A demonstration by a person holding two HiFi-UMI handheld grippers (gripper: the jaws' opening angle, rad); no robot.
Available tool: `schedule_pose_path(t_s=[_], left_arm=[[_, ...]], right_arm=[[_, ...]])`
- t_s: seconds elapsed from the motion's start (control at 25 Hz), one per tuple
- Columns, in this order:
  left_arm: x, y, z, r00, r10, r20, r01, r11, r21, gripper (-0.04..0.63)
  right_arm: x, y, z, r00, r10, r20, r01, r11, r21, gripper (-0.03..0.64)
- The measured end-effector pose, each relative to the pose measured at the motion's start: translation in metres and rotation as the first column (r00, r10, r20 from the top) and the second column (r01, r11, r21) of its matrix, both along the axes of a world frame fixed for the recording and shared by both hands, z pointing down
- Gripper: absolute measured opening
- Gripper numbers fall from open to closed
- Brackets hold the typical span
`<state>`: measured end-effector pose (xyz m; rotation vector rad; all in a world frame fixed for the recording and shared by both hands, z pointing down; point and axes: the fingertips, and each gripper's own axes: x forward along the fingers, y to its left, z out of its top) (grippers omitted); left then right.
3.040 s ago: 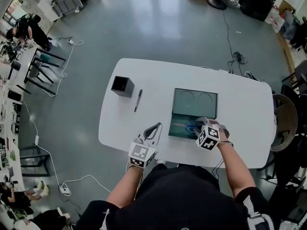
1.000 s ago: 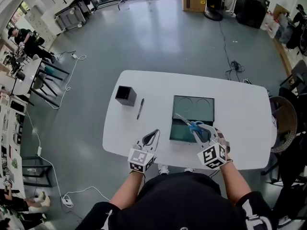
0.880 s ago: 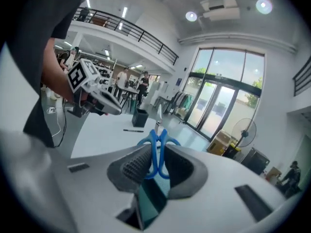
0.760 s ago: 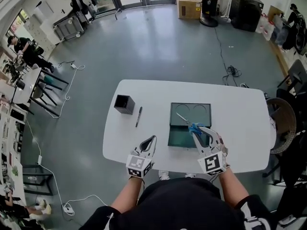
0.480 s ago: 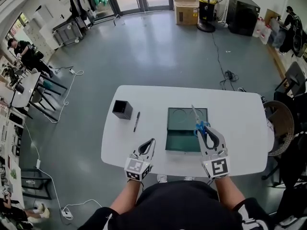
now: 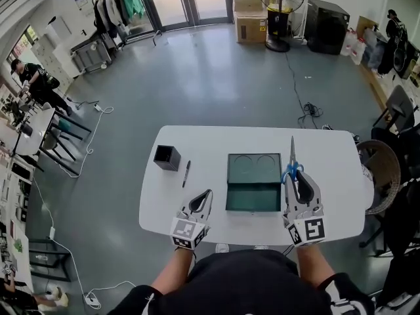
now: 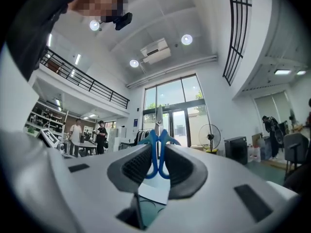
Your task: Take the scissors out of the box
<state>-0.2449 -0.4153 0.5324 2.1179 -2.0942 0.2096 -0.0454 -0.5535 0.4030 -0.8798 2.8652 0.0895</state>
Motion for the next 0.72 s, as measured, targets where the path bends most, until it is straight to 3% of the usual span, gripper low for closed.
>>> schedule_pose_path(t_s=[0.72], left_arm=[[0.014,-0.009,-0.015,0.999,0.044,0.007,-0.044,0.998,0.037,0.008]], right_arm=[[0.007,0.011,-0.009,1.0,0.025,0.006,-0.026,0.998,0.051,0.091]])
